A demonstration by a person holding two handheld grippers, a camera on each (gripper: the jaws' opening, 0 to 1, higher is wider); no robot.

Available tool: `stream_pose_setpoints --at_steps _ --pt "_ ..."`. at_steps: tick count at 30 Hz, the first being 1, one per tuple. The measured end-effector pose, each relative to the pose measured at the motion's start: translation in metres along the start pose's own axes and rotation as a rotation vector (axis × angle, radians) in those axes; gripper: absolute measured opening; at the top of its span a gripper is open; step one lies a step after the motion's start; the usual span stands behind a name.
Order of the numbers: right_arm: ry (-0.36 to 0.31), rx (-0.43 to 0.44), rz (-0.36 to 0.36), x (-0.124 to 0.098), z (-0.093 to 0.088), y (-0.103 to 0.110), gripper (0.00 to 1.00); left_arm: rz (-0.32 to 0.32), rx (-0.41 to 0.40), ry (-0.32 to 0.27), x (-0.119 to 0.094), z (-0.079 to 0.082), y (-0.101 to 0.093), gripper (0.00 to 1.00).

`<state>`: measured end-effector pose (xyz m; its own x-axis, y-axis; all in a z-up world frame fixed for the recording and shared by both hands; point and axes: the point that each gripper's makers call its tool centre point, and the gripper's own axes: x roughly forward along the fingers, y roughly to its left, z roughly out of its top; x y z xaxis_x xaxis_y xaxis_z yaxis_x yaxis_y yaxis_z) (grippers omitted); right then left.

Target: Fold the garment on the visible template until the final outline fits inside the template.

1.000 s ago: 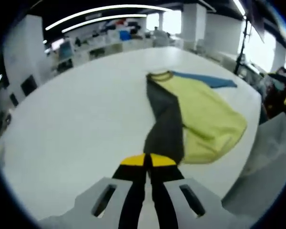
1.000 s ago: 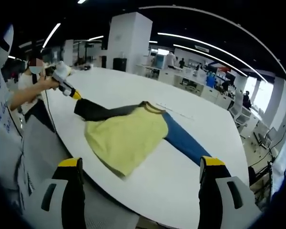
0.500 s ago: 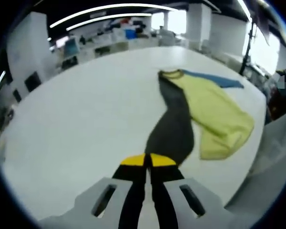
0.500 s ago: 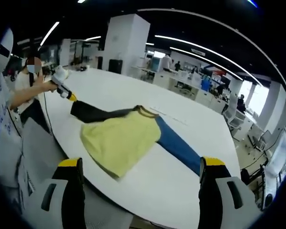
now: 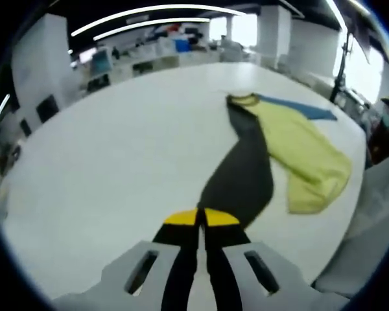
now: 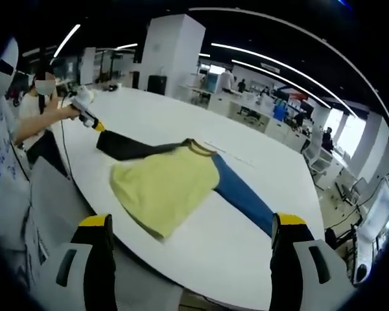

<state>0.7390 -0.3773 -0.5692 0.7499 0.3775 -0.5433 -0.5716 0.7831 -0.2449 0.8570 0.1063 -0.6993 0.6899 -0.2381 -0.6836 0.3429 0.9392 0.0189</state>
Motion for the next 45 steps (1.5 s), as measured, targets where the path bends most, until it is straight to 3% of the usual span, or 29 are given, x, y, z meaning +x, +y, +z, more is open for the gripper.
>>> stream_pose_setpoints --at_steps 10,19,31,45 --pt "0.002 -0.005 -0.025 -0.002 0.006 0.002 1.0 0.014 -0.011 -0.006 0.003 -0.001 0.018 0.0" --pt "0.011 0.021 -0.042 -0.003 0.007 0.01 1.0 0.023 -0.034 -0.021 0.016 -0.001 0.045 0.0" --pt "0.022 0.039 -0.072 -0.002 0.006 0.019 1.0 0.03 -0.037 -0.007 0.026 -0.012 0.07 0.0" --pt "0.03 0.019 -0.087 0.003 0.019 0.026 1.0 0.061 -0.081 -0.016 0.023 -0.026 0.101 0.0"
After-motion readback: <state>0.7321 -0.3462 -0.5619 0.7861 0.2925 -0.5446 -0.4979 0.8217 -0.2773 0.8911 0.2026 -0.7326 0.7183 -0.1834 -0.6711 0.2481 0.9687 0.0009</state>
